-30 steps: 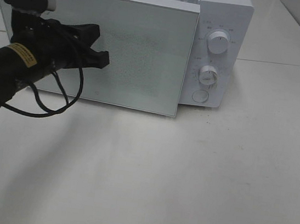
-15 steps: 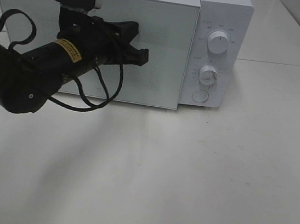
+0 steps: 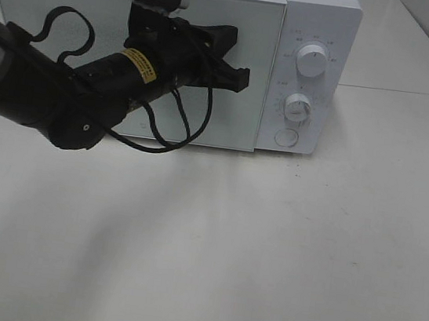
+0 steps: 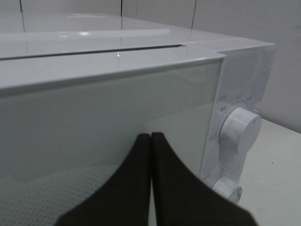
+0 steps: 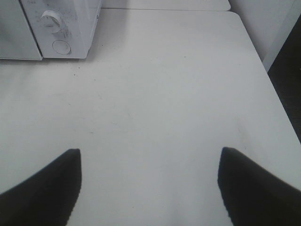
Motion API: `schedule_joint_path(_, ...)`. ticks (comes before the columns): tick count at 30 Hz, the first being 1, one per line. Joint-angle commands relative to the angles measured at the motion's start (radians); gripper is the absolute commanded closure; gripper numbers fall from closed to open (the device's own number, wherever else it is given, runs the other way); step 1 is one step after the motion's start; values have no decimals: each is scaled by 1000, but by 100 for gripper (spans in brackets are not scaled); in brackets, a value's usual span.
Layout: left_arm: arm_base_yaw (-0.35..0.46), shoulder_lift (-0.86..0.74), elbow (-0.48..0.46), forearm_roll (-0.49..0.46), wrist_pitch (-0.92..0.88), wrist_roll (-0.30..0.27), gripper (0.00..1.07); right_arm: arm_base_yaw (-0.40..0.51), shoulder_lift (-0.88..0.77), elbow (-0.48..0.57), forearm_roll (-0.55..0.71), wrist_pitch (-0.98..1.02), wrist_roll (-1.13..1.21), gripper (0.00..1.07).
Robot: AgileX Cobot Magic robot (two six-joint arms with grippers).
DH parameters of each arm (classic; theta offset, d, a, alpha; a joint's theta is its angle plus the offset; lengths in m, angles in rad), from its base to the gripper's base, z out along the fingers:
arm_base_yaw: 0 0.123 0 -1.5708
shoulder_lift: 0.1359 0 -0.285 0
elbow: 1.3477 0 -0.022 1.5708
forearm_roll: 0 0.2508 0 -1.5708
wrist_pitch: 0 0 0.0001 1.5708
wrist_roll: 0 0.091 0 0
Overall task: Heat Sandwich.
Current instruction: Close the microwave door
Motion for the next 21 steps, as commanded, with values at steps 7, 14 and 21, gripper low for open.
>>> schedule_joint_path(7,21,42,-108,-119,46,-5,106,-5,-27,1,3,-10,-1,31)
schedule_joint_path(14,21,42,-108,-111,47,-5,106,-5,-27,1,3,-10,-1,31)
schedule_joint_path(21,20,41,-103,-111,47,-5,106,-5,-27,1,3,-10,-1,31)
